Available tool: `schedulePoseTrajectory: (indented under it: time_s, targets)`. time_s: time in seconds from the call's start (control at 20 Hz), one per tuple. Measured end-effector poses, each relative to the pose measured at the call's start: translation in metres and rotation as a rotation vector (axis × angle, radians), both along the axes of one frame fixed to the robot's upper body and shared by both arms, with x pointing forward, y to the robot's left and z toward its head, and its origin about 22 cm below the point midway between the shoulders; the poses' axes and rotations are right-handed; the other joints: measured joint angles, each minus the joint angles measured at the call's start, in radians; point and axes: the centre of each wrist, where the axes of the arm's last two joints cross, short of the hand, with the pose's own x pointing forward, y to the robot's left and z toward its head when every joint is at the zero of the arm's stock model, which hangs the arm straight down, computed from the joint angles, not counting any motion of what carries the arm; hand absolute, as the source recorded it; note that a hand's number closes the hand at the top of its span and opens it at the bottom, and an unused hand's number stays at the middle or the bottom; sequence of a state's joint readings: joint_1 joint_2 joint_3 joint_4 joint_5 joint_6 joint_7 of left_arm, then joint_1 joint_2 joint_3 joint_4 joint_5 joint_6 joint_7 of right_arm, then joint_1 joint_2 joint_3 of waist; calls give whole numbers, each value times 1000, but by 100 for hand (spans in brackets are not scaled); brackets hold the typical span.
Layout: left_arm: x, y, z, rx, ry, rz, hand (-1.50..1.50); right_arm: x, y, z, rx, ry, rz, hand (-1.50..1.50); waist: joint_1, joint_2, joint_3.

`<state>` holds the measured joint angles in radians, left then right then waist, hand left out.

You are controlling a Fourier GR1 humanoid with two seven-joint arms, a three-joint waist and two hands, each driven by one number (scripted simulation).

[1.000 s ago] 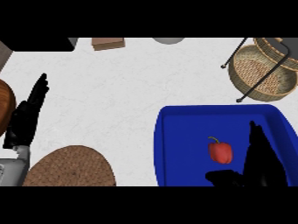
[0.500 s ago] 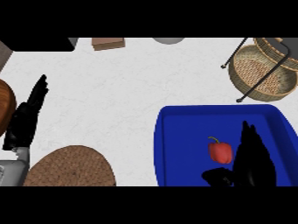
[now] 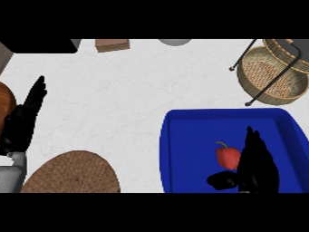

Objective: Pick the bell pepper from the tray and place it in the tiered basket

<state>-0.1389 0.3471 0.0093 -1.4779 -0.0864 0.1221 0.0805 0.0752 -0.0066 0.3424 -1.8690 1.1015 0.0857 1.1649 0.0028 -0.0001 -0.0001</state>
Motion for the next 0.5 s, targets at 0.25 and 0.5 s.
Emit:
schedulePoseTrajectory:
  time_s: [0.25, 0.5]
  targets:
    - [1, -3, -5, -1, 5, -3, 0, 8, -3, -6, 14, 10, -7, -150, -1, 1, 0]
    - [1, -4, -10, -8, 5, 0, 0, 11, -5, -23, 30, 46, -11, -150, -2, 1, 0]
